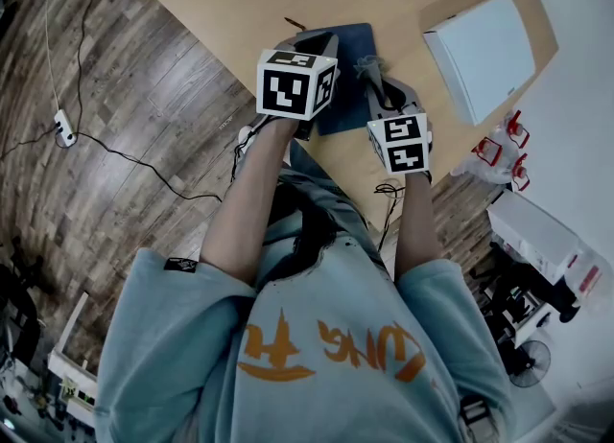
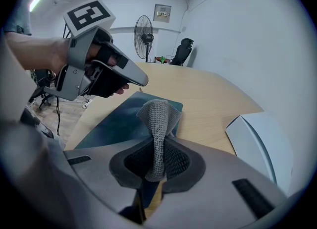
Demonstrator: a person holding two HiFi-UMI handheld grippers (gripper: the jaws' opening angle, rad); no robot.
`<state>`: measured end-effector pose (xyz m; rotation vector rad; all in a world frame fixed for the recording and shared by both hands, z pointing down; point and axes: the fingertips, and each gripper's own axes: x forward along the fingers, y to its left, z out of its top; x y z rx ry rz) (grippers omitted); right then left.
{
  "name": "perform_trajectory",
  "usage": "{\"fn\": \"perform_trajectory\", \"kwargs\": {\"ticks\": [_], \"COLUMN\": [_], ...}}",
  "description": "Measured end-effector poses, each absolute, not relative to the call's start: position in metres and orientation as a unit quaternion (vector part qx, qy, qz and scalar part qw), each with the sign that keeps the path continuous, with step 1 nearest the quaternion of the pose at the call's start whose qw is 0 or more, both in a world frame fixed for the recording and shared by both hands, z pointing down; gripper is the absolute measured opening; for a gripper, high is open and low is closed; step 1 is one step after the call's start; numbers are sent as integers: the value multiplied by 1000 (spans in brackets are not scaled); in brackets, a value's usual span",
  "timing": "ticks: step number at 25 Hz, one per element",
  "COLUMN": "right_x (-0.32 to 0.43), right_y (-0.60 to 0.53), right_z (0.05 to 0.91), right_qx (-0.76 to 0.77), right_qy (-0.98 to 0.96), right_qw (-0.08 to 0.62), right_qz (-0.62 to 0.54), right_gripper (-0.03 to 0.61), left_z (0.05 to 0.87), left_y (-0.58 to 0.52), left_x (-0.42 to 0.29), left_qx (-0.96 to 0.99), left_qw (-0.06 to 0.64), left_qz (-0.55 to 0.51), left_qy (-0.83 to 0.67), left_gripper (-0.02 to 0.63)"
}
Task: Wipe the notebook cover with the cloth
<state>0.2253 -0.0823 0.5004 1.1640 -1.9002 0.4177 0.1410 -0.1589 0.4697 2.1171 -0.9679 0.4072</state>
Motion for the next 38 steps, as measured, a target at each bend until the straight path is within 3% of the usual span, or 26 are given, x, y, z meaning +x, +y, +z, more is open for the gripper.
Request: {"fn": "perform_trajectory", "kwargs": {"ticks": [38], "right_x": [252], "right_y": [16], "right_z": [493], "right_qx": [594], "right_qy": [-662], "right_qw": [412], "right_qz": [198], "right_gripper": [31], "left_z": [427], "left_y": [-103], "left_x": [109], "left_qx": [869], "left_qw": [330], "left_qz": [157], "left_qy": [-335], "left_gripper": [18]}}
